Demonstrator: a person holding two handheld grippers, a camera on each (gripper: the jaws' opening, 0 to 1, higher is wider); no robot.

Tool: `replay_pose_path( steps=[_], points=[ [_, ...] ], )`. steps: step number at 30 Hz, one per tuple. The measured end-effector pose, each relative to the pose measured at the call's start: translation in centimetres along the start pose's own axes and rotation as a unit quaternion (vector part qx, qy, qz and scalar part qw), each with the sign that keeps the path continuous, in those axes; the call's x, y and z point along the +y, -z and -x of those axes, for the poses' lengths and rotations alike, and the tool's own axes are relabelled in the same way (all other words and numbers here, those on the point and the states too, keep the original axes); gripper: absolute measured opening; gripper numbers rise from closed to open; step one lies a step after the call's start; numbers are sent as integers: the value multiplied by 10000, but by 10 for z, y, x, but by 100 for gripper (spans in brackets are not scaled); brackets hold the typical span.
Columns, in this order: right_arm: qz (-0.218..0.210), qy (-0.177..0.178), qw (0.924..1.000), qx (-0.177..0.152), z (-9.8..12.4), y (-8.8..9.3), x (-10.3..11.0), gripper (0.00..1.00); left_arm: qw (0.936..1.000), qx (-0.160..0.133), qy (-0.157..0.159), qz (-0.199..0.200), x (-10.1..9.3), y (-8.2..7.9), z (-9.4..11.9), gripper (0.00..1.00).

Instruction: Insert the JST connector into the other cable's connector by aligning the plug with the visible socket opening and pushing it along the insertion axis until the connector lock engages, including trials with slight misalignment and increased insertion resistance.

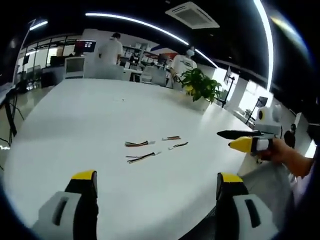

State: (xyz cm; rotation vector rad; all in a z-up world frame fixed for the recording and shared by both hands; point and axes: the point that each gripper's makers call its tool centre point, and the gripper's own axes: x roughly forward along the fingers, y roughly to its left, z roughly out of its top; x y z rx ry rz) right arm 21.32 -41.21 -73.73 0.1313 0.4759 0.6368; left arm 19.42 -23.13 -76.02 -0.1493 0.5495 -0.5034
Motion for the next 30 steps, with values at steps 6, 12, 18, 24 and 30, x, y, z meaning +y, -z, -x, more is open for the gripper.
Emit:
replay_pose_path(
  steps=[6,12,18,24,30],
  points=[
    [69,-123,9998,-103,-1,-10,-5,85,9995,-175,97,255,5,-15,-6,98],
    [354,-321,9985,-271,0,-20,-7,68,9988,-415,202,132,7,-34,-8,99],
    [666,-322,9971,-185,-3,-21,-16,68,9940,-684,-19,-854,17,-55,-9,99],
    [963,-339,9946,-174,-7,-22,-22,63,9886,-661,124,-1348,13,-62,-13,99],
    [1105,-486,9918,-428,-9,-32,-21,58,9820,-382,574,-1760,-1,-52,-22,93]
  ],
)
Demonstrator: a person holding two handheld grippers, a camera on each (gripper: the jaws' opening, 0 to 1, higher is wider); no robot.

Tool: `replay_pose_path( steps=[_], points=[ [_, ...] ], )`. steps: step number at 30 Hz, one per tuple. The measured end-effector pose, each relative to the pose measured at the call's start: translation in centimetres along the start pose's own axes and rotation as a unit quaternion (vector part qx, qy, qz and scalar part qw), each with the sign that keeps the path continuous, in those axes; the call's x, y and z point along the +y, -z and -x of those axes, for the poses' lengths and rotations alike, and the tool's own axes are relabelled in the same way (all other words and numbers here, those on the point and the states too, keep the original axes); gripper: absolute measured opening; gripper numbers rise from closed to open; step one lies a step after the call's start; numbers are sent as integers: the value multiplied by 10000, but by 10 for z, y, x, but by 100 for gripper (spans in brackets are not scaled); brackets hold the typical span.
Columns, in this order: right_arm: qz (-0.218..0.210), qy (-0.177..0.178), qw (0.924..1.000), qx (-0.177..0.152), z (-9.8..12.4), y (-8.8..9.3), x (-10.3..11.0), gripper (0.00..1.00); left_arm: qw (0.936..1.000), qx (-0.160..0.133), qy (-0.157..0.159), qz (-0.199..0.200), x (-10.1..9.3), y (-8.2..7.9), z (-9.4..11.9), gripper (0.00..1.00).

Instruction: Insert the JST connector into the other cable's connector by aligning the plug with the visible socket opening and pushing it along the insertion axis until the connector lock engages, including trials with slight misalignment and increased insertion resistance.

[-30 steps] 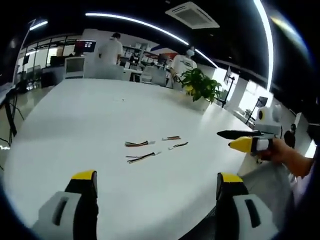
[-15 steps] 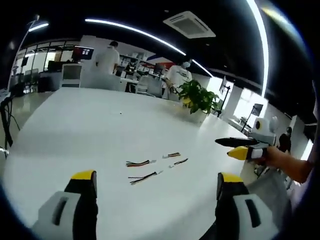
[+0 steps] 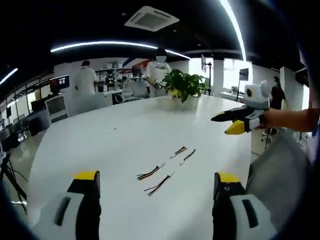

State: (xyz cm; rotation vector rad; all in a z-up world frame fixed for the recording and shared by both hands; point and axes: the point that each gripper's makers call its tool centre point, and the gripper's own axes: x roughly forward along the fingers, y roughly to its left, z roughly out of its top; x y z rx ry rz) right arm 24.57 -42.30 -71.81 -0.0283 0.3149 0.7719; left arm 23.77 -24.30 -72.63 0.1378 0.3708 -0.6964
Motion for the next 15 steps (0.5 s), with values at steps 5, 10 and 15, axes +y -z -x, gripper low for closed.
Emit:
replay_pose_path(
  steps=[5,10,15],
  points=[
    [106,-123,9998,-78,-1,-5,-1,58,9994,-207,226,159,-9,-9,-7,96],
    [259,-297,9980,-494,-2,-23,2,49,9995,-120,296,65,-7,-7,-12,96],
    [144,-452,9977,-490,-8,-25,1,48,9989,-317,345,69,-3,-15,-13,96]
  ],
)
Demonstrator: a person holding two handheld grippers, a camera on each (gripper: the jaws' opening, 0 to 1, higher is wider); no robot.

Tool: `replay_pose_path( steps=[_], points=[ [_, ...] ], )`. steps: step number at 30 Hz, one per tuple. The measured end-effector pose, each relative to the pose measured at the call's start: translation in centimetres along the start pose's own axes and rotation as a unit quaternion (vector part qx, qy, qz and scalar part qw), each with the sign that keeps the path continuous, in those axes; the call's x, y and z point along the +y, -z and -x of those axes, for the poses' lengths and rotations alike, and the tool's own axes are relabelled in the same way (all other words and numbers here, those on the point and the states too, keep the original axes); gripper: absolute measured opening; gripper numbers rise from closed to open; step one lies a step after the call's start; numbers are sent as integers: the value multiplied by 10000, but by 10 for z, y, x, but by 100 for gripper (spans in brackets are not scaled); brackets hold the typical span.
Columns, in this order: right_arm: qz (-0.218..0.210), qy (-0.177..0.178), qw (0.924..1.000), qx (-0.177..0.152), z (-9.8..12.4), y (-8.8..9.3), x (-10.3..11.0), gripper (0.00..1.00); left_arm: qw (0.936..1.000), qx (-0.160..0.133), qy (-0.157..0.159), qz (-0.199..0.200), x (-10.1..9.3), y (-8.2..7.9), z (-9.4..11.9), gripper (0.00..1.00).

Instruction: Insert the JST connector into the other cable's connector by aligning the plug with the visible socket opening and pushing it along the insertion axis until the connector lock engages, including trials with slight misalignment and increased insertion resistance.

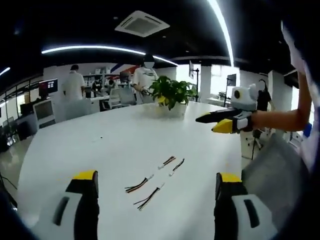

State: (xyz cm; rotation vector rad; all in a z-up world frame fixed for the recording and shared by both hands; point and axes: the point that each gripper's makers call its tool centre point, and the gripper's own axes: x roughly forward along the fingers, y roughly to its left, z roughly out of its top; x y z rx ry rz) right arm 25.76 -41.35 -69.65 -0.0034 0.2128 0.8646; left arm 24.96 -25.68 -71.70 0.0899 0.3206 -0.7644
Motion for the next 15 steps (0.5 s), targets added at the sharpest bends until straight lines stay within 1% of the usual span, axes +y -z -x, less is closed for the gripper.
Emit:
replay_pose_path(
  steps=[2,3,5,7,9,10,11,12,13,14,15],
  points=[
    [57,-80,9999,71,-3,3,0,44,9991,189,-46,370,4,7,-1,95],
    [48,-118,9998,142,-4,6,1,42,9990,197,-67,407,7,8,-2,93],
    [106,-232,9993,256,-8,10,3,42,9994,193,-25,273,8,8,-3,90],
    [220,-309,9986,357,-11,14,5,40,9996,249,-63,124,11,10,-4,91],
    [305,-347,9979,457,-14,18,4,41,9992,385,-52,-41,12,14,-6,92],
    [300,-358,9977,485,-15,20,3,42,9989,470,-34,-43,12,17,-7,92],
    [203,-397,9976,522,-17,22,2,42,9986,522,1,-1,12,18,-8,92],
    [-6,-432,9975,554,-18,24,3,42,9982,587,73,137,10,20,-8,90],
    [-61,-459,9976,514,-20,23,1,41,9976,592,147,339,7,20,-9,88],
    [-44,-458,9977,503,-21,24,-1,39,9979,548,134,325,9,18,-10,86],
    [-37,-458,9977,501,-22,24,-1,39,9982,512,137,291,9,17,-11,86]
  ],
)
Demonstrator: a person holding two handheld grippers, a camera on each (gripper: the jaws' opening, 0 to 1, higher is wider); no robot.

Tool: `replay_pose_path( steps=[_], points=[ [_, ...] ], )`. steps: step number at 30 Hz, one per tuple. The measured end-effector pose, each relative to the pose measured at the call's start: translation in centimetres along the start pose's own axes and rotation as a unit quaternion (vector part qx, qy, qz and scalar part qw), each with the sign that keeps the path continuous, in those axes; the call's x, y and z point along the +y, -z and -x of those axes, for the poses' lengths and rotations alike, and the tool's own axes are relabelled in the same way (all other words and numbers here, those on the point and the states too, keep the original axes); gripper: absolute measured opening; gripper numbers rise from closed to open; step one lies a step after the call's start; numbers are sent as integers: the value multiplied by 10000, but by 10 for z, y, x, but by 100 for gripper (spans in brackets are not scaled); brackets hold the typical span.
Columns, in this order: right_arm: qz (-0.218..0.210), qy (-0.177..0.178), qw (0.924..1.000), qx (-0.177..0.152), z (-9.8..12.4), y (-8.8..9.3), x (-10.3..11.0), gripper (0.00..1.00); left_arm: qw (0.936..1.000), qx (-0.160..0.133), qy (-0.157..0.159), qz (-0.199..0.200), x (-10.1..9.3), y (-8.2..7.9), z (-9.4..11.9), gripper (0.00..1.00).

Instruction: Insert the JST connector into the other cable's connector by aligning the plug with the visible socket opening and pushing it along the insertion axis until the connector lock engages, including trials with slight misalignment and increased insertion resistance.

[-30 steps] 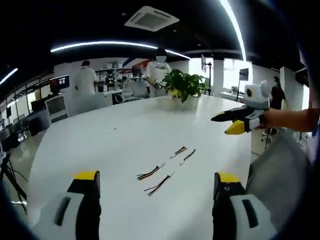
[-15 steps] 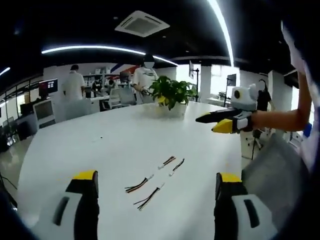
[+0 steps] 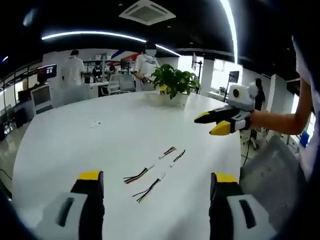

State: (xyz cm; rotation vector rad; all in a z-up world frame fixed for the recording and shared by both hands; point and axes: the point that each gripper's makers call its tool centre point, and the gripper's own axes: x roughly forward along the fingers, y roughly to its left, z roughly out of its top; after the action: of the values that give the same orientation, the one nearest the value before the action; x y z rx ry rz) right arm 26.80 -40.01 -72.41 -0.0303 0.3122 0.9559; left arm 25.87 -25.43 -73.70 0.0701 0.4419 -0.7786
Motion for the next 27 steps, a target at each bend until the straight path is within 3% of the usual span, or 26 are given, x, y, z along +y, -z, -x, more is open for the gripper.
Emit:
replay_pose_path(
  steps=[6,9,13,15,16,21,24,27],
  points=[
    [-5,-54,9999,152,-8,6,-8,41,9999,32,54,-141,4,2,-9,87],
    [208,41,9996,160,-10,9,-18,41,9998,96,38,-190,11,10,-17,86],
    [184,85,9996,186,-9,9,-31,39,9995,218,123,-196,15,17,-22,82],
    [62,-16,9998,181,-8,7,-35,29,9998,124,142,29,17,13,-24,81],
    [58,-12,9998,165,-7,6,-40,25,9999,-81,121,78,20,6,-24,80],
    [9,-10,10000,68,-3,-1,-58,26,9998,-145,142,71,26,2,-24,78],
    [-23,-21,10000,0,-1,-4,-66,27,9997,-69,198,158,28,7,-24,78],
    [78,-24,10000,19,0,-6,-71,28,9993,255,254,41,28,21,-23,78]
  ],
)
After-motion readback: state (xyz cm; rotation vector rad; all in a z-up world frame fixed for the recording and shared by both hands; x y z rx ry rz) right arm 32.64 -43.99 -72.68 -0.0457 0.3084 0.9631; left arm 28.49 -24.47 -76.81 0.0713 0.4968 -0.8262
